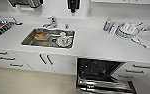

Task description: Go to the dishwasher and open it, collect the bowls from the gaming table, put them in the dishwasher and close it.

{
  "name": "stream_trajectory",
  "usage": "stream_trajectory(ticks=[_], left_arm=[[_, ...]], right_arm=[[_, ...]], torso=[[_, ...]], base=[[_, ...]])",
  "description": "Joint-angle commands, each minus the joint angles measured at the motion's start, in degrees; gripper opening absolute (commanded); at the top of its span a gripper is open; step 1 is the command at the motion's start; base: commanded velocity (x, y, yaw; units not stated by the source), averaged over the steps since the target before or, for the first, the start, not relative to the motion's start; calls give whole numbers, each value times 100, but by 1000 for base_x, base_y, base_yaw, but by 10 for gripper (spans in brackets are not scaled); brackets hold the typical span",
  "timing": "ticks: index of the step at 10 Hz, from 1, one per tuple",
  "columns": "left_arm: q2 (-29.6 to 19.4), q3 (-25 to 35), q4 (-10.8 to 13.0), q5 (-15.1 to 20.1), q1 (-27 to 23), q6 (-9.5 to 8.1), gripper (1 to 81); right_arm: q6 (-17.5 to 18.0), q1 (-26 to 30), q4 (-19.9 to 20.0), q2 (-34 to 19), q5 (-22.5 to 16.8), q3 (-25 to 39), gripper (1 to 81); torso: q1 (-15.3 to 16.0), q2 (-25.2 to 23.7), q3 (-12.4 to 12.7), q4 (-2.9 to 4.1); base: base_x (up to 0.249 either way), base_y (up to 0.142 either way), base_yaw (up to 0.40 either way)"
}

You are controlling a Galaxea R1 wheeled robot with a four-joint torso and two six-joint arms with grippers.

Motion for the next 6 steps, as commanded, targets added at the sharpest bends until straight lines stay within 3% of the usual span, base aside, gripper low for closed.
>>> stream_trajectory(ticks=[1, 3, 6], left_arm=[[-31, -1018, 1017, -1827, 1336, 47, 811], [191, -1796, 1017, -2543, 1898, 56, 811], [860, -3898, 965, -4369, 2784, 47, 811]], right_arm=[[275, 1122, 88, -639, -297, 547, 10], [548, 1668, 89, -595, -350, 468, 10], [792, 2230, 123, -361, -806, 188, 10]], torso=[[0, 0, 0, 0], [0, 0, 0, 0], [0, 0, 0, 0]], base=[[0, 0, 0], [0, 0, 0], [0, 0, 0]])
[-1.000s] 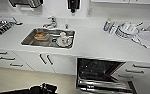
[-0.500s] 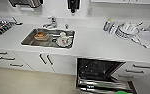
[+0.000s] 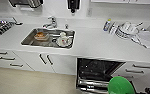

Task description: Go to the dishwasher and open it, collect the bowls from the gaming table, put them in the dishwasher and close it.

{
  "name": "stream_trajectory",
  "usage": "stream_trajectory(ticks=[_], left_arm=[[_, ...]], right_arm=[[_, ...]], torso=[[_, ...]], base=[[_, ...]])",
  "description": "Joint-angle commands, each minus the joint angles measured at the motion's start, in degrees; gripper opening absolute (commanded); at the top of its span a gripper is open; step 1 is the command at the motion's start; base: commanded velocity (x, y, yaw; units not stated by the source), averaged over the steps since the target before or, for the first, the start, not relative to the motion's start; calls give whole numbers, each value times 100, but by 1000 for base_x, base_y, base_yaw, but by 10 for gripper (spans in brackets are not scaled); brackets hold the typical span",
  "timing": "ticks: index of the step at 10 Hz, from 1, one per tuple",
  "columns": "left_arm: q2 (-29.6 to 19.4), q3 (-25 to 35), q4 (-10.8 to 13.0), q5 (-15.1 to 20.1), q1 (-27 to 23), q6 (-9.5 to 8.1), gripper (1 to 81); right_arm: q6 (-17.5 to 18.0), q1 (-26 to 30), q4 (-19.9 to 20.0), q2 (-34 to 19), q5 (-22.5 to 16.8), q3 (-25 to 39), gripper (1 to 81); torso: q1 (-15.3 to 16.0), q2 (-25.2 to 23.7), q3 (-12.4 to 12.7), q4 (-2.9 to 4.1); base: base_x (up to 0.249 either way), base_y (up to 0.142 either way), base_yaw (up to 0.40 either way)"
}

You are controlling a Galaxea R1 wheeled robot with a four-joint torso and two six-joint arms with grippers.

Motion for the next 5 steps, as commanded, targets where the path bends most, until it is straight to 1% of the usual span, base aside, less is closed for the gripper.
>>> stream_trajectory(ticks=[1, 3, 4, 5], left_arm=[[893, -2215, 336, -2333, 1164, 23, 811], [1552, -3281, 380, -2922, 1560, 23, 811], [1757, -3531, 398, -3067, 1737, 32, 811], [1950, -3786, 398, -3102, 1878, 40, 811]], right_arm=[[344, 888, 59, -63, -579, -147, 10], [677, 1144, 50, 585, -580, -461, 10], [846, 1294, 50, 835, -589, -674, 10], [1049, 1453, 59, 1143, -597, -991, 10]], torso=[[0, 0, 0, 0], [0, 0, 0, 0], [0, 0, 0, 0], [0, 0, 0, 0]], base=[[0, 0, 0], [0, 0, 0], [0, 0, 0], [0, 0, 0]])
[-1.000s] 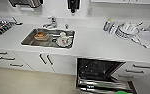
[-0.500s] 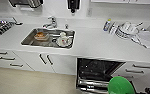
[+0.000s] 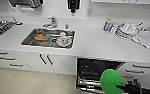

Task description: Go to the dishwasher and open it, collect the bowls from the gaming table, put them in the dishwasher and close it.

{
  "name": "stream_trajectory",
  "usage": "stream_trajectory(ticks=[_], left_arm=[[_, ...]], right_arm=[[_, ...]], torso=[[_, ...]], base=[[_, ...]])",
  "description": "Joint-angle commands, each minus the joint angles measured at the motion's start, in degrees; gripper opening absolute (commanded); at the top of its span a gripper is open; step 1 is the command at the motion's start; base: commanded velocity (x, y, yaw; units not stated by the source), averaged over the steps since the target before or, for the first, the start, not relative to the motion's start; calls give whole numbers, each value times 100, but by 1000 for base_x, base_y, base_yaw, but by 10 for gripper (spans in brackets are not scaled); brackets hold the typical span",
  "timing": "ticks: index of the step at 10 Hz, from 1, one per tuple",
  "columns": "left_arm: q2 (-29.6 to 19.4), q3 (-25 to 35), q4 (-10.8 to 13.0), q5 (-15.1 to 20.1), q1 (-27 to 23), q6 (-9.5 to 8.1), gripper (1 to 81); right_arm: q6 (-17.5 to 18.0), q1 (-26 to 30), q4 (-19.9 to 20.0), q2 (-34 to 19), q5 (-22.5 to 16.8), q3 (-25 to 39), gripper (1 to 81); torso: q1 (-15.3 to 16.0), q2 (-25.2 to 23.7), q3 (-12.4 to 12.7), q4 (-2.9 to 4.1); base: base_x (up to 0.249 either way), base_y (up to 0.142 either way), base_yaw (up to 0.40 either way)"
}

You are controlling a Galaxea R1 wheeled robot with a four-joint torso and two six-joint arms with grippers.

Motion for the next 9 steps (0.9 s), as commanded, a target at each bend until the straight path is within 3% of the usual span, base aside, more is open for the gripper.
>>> stream_trajectory(ticks=[1, 4, 6, 9], left_arm=[[1145, -1289, 296, -1233, 1165, 45, 811], [1802, -1937, 330, -1233, 1429, 229, 811], [2269, -2359, 576, -1215, 1622, 300, 811], [3041, -3184, 857, -1180, 1702, 300, 811]], right_arm=[[599, 921, 50, 445, -281, -756, 10], [898, 1114, 76, 1251, -474, -1704, 10], [1126, 1255, 76, 1552, -483, -2161, 10], [1144, 1580, 76, 1833, -534, -2374, 10]], torso=[[0, 0, 0, 0], [0, 0, 0, 0], [0, 0, 0, 0], [0, 0, 0, 0]], base=[[0, 0, 0], [0, 0, 0], [0, 0, 0], [0, 0, 0]])
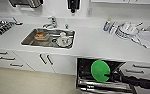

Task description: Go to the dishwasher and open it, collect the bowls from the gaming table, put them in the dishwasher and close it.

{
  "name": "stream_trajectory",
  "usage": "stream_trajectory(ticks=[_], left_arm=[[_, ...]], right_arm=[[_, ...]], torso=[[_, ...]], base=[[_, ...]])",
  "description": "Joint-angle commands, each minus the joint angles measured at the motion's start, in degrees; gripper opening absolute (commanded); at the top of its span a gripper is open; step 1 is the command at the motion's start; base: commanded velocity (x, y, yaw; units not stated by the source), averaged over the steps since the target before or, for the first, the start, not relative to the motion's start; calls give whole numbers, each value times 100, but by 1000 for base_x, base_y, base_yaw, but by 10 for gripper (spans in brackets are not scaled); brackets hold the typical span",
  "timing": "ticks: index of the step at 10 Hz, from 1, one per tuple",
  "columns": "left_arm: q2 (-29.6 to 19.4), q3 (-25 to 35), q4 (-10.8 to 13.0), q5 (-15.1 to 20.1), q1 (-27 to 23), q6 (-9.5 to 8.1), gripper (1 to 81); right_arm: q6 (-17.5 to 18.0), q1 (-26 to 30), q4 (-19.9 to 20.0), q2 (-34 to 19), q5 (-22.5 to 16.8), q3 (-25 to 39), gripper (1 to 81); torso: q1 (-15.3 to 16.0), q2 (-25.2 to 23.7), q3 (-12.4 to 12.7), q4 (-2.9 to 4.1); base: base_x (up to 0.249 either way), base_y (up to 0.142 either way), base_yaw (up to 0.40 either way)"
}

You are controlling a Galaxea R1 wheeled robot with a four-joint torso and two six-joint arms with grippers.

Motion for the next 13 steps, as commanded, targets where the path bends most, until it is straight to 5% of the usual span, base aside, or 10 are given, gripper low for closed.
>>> stream_trajectory(ticks=[1, 2, 4, 5, 6, 7, 9, 11, 13], left_arm=[[532, -671, 483, 121, 453, 41, 811], [629, -820, 483, 121, 461, 41, 811], [664, -916, 386, 147, 427, 23, 811], [690, -986, 214, 294, 357, -107, 811], [726, -1084, -203, 490, 303, -276, 811], [795, -1249, -778, 760, 251, -302, 811], [971, -1409, -1483, 1382, 75, -328, 811], [1139, -1409, -1732, 2053, -49, -328, 811], [1165, -1400, -1732, 2063, -57, -320, 811]], right_arm=[[171, 923, 82, -134, -388, 5, 10], [277, 932, 91, -213, -423, 31, 811], [391, 906, 83, -570, -604, 127, 811], [391, 905, 48, -896, -1226, 197, 811], [382, 853, 12, -1171, -1619, 312, 811], [329, 766, 12, -1623, -1967, 426, 811], [321, 371, 12, -2198, -2776, 470, 811], [321, -263, 56, -2454, -2858, 392, 811], [321, -833, 74, -2454, -2858, 260, 811]], torso=[[0, 0, 0, 0], [0, 0, 0, 0], [0, 0, 0, 0], [0, 0, 0, 0], [0, 0, 0, 0], [0, 0, 0, 0], [0, 0, 0, 0], [0, 0, 0, 0], [0, 0, 2, 0]], base=[[0, 0, 0], [0, 0, 0], [0, 0, 0], [0, 0, 0], [0, 0, 0], [0, 0, 0], [0, 0, 0], [0, 0, 0], [0, 0, 0]])
